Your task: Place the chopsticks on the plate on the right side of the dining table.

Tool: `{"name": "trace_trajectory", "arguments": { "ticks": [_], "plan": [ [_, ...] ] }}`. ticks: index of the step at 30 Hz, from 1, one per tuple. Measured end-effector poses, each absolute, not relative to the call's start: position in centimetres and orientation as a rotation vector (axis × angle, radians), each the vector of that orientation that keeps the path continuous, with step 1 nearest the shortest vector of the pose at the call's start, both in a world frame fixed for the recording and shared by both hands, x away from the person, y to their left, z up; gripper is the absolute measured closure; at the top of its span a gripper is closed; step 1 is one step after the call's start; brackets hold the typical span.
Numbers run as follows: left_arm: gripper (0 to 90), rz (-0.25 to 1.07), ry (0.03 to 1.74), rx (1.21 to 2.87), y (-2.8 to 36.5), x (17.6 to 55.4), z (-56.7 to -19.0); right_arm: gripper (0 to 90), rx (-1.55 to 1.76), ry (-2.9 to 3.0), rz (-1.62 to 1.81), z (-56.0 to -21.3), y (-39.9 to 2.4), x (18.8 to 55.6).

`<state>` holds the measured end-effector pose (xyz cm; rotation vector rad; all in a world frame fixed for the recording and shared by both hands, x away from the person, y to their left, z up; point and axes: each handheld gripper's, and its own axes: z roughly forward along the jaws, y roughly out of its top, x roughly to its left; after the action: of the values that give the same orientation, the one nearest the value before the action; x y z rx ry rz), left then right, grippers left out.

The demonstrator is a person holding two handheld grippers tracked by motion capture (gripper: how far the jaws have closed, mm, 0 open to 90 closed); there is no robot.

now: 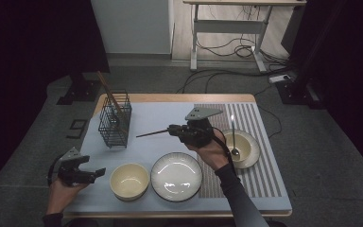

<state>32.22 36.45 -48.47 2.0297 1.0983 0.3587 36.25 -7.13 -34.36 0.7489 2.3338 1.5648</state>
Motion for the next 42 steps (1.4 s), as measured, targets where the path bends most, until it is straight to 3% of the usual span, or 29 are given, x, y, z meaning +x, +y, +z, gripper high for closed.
{"name": "trace_trajectory", "arguments": {
  "ticks": [16,30,42],
  "plan": [
    [9.9,0.393,0.953,2.020,34.2,31.4,-43.8,82.9,0.722,2.363,1.615,-35.1,-6.9,35.2],
    [15.0,0.388,0.815,2.083,30.1,31.8,-42.5,82.9,0.670,2.399,1.676,-34.9,-5.6,34.1],
    [30.0,0.437,0.735,2.091,27.9,32.3,-42.2,82.9,0.619,2.446,1.707,-34.6,-4.0,33.4]
  ]
}}
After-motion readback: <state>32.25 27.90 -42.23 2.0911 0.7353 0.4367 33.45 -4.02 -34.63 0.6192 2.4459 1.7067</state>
